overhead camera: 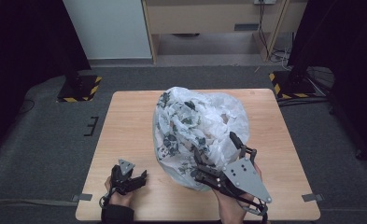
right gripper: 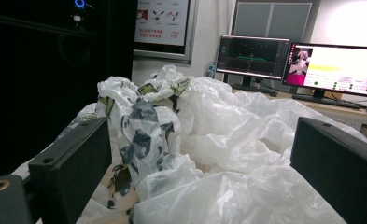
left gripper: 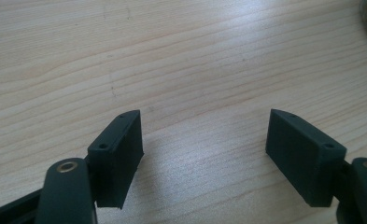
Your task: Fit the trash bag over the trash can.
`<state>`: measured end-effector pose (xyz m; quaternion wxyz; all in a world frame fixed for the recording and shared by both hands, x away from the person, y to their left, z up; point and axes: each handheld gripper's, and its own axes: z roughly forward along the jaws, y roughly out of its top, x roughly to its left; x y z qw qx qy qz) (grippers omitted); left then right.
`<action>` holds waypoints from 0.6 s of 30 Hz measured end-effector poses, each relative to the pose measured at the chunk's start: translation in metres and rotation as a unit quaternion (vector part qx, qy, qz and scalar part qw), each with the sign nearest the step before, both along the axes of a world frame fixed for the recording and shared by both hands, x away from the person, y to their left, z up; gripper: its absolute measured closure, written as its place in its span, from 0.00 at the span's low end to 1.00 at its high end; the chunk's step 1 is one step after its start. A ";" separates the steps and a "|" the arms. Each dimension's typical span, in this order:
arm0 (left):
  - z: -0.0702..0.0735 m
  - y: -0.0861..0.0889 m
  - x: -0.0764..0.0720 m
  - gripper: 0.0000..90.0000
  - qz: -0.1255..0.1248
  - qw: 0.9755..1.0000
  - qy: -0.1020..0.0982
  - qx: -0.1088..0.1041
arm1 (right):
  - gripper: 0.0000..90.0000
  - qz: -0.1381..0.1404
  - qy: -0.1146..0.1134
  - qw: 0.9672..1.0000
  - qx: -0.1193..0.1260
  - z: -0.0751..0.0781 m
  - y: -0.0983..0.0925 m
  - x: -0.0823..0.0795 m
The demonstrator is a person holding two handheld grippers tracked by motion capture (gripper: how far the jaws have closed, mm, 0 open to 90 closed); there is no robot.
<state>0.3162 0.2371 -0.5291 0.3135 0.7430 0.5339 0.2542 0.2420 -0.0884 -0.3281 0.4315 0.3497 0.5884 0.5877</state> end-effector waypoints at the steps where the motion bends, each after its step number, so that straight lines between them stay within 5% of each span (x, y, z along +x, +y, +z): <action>1: 0.000 0.000 0.000 0.30 0.001 1.000 -0.001 -0.001 | 0.06 0.001 -0.001 1.000 0.002 0.001 -0.001 -0.001; 10: 0.008 0.000 -0.003 0.30 0.003 1.000 -0.026 -0.016 | 0.08 -0.005 -0.003 0.999 0.039 0.007 -0.025 0.001; 18: 0.008 0.002 -0.002 0.30 0.008 0.999 -0.025 -0.020 | 0.08 -0.017 0.000 0.997 0.072 0.012 -0.052 0.009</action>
